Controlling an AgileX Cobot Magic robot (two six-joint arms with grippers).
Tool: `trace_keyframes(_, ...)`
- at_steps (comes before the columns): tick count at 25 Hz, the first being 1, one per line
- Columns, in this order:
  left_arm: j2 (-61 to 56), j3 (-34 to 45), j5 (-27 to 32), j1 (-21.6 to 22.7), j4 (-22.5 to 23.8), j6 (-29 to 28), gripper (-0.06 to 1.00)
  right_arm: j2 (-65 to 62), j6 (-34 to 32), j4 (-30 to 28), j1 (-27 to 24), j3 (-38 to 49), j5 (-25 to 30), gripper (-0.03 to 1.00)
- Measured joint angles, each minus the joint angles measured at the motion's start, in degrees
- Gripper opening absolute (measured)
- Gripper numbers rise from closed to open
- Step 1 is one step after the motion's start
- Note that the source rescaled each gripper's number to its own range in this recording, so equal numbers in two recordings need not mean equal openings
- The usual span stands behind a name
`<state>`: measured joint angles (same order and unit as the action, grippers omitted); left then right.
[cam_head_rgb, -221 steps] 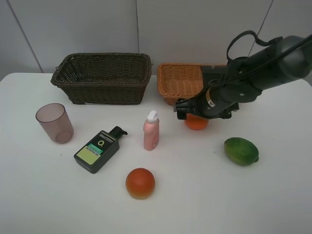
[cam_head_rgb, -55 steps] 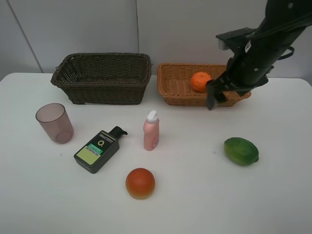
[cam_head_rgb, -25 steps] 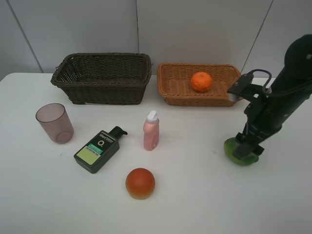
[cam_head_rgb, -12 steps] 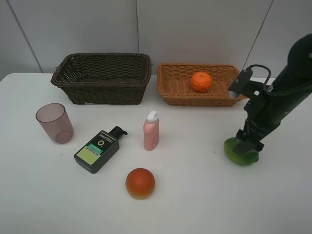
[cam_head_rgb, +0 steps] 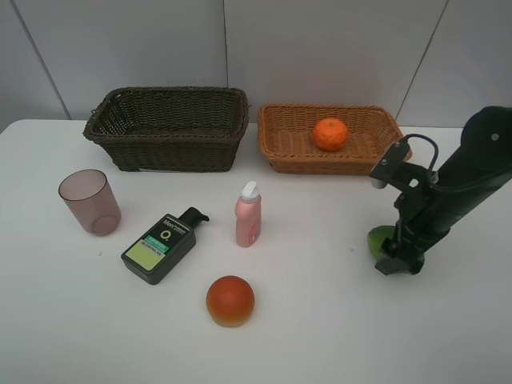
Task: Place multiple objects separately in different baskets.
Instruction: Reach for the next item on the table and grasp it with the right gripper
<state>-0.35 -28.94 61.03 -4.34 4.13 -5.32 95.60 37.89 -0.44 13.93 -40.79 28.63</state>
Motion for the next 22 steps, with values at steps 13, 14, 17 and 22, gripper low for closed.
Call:
trace_keyframes(13,0.0,0.0,0.0,0.0,0.0,0.0,0.95,2.7,0.0,-0.1,0.0,0.7,-2.8,0.97)
trace_keyframes(14,0.0,0.0,0.0,0.0,0.0,0.0,0.95,3.4,0.0,-0.1,0.0,0.9,-2.8,0.97)
trace_keyframes(17,0.0,0.0,0.0,0.0,0.0,0.0,0.95,4.2,0.0,0.0,0.0,0.9,-3.0,0.97)
trace_keyframes(22,0.0,0.0,0.0,0.0,0.0,0.0,0.95,4.3,0.0,0.0,0.0,0.9,-4.0,0.65)
